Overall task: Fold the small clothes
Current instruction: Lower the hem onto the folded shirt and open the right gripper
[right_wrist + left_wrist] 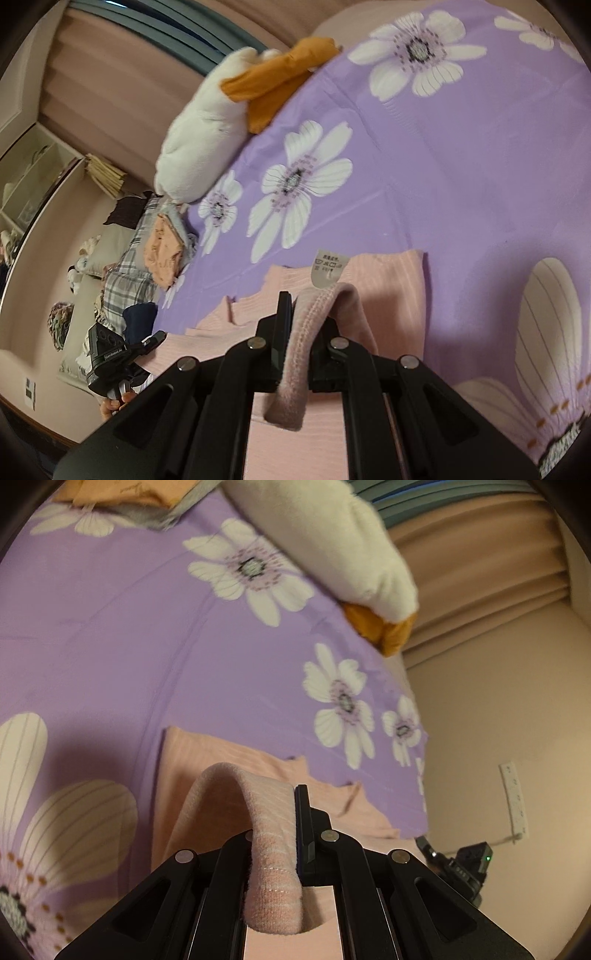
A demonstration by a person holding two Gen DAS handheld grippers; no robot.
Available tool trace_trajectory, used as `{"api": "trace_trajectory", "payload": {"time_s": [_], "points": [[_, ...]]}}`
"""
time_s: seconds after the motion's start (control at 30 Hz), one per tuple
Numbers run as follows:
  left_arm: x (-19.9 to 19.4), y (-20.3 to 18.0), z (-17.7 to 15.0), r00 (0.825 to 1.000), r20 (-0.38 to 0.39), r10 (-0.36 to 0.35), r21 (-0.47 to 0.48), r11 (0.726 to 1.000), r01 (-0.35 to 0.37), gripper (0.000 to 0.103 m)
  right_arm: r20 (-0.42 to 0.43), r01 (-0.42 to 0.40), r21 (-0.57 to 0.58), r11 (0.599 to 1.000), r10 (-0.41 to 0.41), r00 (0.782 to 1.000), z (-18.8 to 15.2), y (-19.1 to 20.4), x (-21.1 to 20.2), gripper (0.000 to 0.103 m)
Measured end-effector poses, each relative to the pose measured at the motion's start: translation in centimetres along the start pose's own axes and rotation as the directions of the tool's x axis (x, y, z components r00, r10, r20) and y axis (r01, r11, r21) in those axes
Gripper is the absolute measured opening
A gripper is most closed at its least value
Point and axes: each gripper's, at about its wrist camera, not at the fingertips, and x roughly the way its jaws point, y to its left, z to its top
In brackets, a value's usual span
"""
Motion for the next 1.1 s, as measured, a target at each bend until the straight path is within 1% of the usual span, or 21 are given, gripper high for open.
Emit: {"api": "trace_trajectory", "payload": {"time_s": [0.13, 0.23, 0.3, 0.33, 0.37, 0.43, 0.53, 0.67, 0.73, 0.77, 0.8, 0.83, 0.87, 0.97, 1.1], "points": [[1.8, 1.4, 0.6, 0.999, -0.037, 0.038, -0.045, 0.998, -0.04, 0.0, -0.053, 0.03, 0.05, 0.998, -0.027, 0.998, 0.3, -1.5, 1.7, 0.009], [2.7, 2.5, 1.1, 0.998, -0.06, 0.03, -0.108, 0.993, -0.037, 0.0, -0.079, 0.041, 0.091, 0.995, -0.034, 0.996, 0.7, -2.4, 2.5, 0.01], [3.2, 3.1, 1.5, 0.997, -0.069, 0.031, -0.141, 0.989, -0.04, 0.0, -0.079, 0.032, 0.124, 0.992, -0.023, 0.997, 1.0, -2.9, 2.6, 0.019], [3.3, 3.3, 1.7, 0.997, -0.07, 0.031, -0.151, 0.988, -0.042, 0.0, -0.071, 0.02, 0.141, 0.99, -0.01, 0.997, 1.3, -3.2, 2.6, 0.027], [3.4, 3.6, 1.9, 0.997, -0.069, 0.035, -0.167, 0.985, -0.046, 0.0, -0.064, 0.007, 0.156, 0.988, 0.003, 0.998, 1.6, -3.4, 2.5, 0.031], [3.6, 4.0, 2.2, 0.997, -0.071, 0.031, -0.195, 0.98, -0.044, 0.0, -0.055, 0.003, 0.168, 0.986, 0.006, 0.998, 2.0, -3.5, 2.3, 0.033], [4.2, 4.7, 2.7, 0.996, -0.082, 0.023, -0.226, 0.973, -0.041, 0.0, -0.055, 0.019, 0.158, 0.987, -0.01, 0.998, 2.5, -3.4, 2.6, 0.033], [4.4, 5.0, 3.4, 0.996, -0.089, 0.013, -0.258, 0.965, -0.035, 0.0, -0.052, 0.023, 0.174, 0.984, -0.015, 0.999, 3.1, -3.6, 3.3, 0.034], [4.3, 4.9, 3.9, 0.997, -0.079, 0.011, -0.271, 0.962, -0.032, 0.011, -0.041, 0.021, 0.188, 0.982, -0.014, 0.999, 3.5, -3.8, 3.5, 0.034], [3.9, 4.9, 4.2, 0.998, -0.055, 0.012, -0.278, 0.96, -0.027, 0.031, -0.033, 0.022, 0.194, 0.981, -0.016, 0.999, 3.7, -3.9, 3.5, 0.035], [3.5, 4.9, 4.5, 0.999, -0.034, 0.003, -0.285, 0.959, -0.013, 0.053, -0.021, 0.021, 0.196, 0.98, -0.017, 1.0, 3.9, -4.0, 3.4, 0.036], [3.1, 4.9, 4.7, 1.0, -0.009, -0.009, -0.292, 0.956, 0.007, 0.061, -0.015, 0.024, 0.199, 0.98, -0.021, 1.0, 4.1, -4.1, 3.4, 0.038], [2.6, 4.8, 5.0, 1.0, 0.015, -0.013, -0.295, 0.955, 0.017, 0.064, -0.008, 0.03, 0.202, 0.979, -0.029, 1.0, 4.2, -4.1, 3.2, 0.038], [1.9, 4.6, 5.4, 0.999, 0.029, 0.012, -0.274, 0.962, -0.004, 0.064, 0.013, 0.046, 0.189, 0.981, -0.049, 0.999, 4.4, -3.8, 2.5, 0.038], [1.0, 5.1, 5.0, 0.999, 0.038, 0.021, -0.266, 0.964, -0.01, 0.064, 0.041, 0.053, 0.173, 0.983, -0.061, 0.997, 4.4, -3.5, 1.1, 0.04]]}}
